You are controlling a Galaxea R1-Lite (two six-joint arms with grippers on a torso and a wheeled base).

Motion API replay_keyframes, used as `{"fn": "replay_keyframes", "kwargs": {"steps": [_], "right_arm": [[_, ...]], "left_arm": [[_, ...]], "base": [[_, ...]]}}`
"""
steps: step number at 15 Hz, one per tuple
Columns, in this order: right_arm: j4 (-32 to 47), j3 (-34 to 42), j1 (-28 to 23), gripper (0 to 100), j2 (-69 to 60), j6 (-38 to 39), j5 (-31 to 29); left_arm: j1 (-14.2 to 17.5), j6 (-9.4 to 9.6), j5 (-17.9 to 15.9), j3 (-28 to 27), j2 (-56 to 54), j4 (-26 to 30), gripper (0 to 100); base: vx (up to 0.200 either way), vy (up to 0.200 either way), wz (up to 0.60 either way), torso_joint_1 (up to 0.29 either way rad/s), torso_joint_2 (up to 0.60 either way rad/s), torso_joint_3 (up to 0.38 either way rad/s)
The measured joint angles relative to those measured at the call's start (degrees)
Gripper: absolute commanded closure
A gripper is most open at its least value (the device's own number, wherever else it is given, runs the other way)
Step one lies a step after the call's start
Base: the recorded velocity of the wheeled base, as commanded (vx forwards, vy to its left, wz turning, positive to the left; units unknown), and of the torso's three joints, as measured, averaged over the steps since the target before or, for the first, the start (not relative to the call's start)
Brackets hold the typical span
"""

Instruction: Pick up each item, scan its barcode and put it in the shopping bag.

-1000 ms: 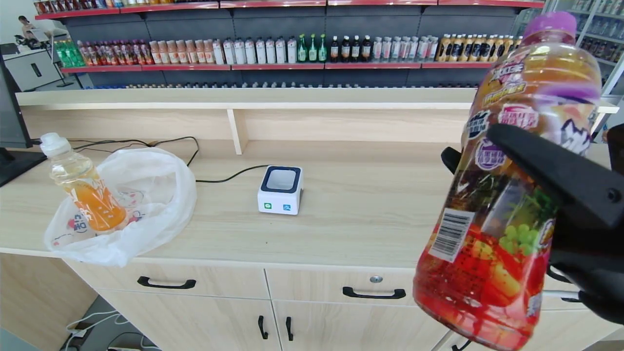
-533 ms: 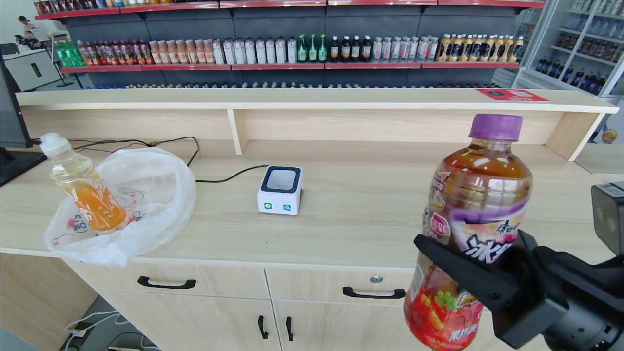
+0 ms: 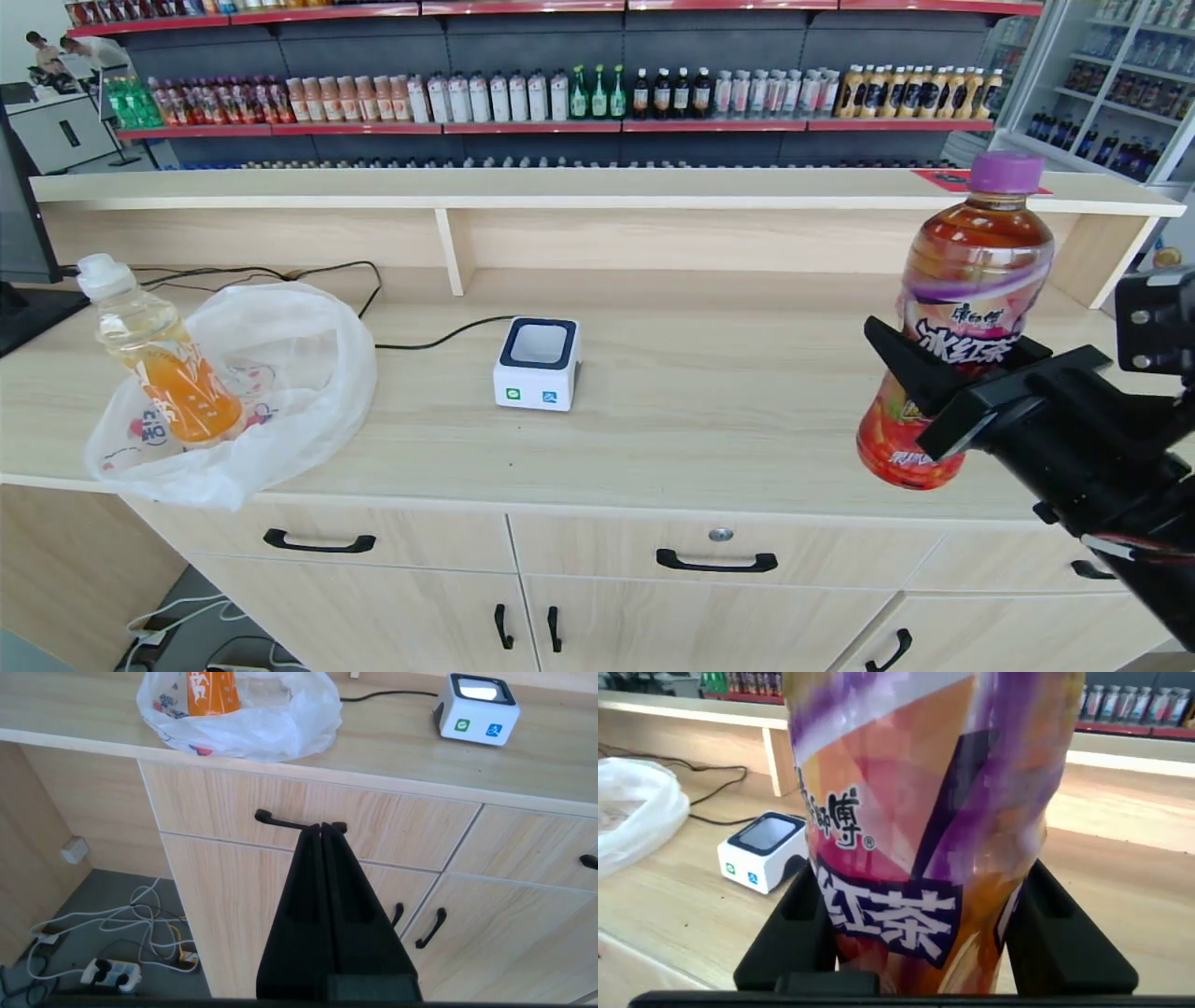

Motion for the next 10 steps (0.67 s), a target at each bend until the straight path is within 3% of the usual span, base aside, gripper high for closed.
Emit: {"fn": "replay_keyframes", "kwargs": {"steps": [7,10], "right_arm": [[2.41,-3.23,-0.44,100,0.85,-4.49,-3.78],[2.44,-2.38,-0.55,100,1.1,-4.39,-4.58]], "left_arm": [[0.0,0.15,0.0,0.0,0.0,0.02,100],[0.0,0.09,0.02,0.0,0.0,0.09,100]], "base": [[0.0,0.0,0.0,0.0,0.0,0.0],[-0.2,0.0,0.0,0.002,0.0,0.002]]}}
